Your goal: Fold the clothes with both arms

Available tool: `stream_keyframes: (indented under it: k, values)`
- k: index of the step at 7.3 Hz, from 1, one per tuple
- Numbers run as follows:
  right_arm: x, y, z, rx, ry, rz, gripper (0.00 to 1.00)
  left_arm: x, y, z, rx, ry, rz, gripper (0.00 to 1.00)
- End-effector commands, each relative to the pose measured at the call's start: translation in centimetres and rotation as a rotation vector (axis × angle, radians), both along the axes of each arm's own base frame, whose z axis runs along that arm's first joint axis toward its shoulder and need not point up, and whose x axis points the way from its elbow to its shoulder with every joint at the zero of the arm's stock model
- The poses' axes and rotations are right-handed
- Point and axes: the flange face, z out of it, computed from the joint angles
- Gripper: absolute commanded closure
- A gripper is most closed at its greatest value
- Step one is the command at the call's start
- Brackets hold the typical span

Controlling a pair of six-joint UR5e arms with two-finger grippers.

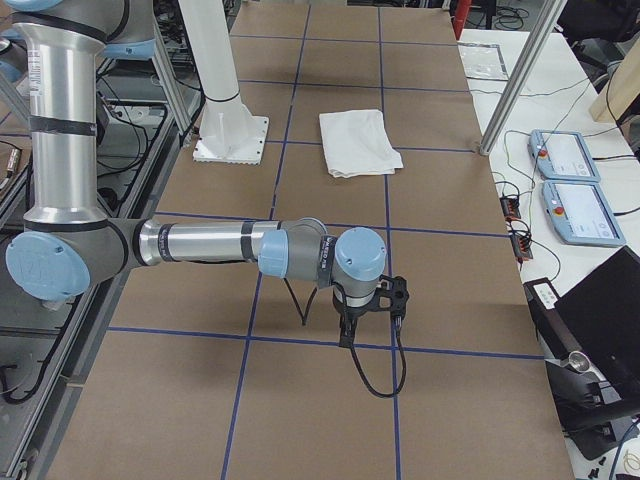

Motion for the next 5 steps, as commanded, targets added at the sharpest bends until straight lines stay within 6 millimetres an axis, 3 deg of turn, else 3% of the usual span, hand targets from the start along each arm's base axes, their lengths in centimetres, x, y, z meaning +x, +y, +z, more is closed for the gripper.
stream_keyframes:
  k: [1,3,5]
  values:
    - [-0.30,0.14,0.94,-0.017,0.002,-0.008,0.00,-0.02,-0.09,-0.13,0.003,0.000,-0.001,0.00]
    - [-0.42,-0.03,0.82,-0.014,0.004,-0.011,0.00,0.02,-0.08,-0.14,-0.001,0.005,-0.002,0.00]
    - [-0.42,-0.06,0.59,-0.010,0.004,-0.010,0.00,0.08,-0.08,-0.86,-0.111,0.039,-0.149,0.00]
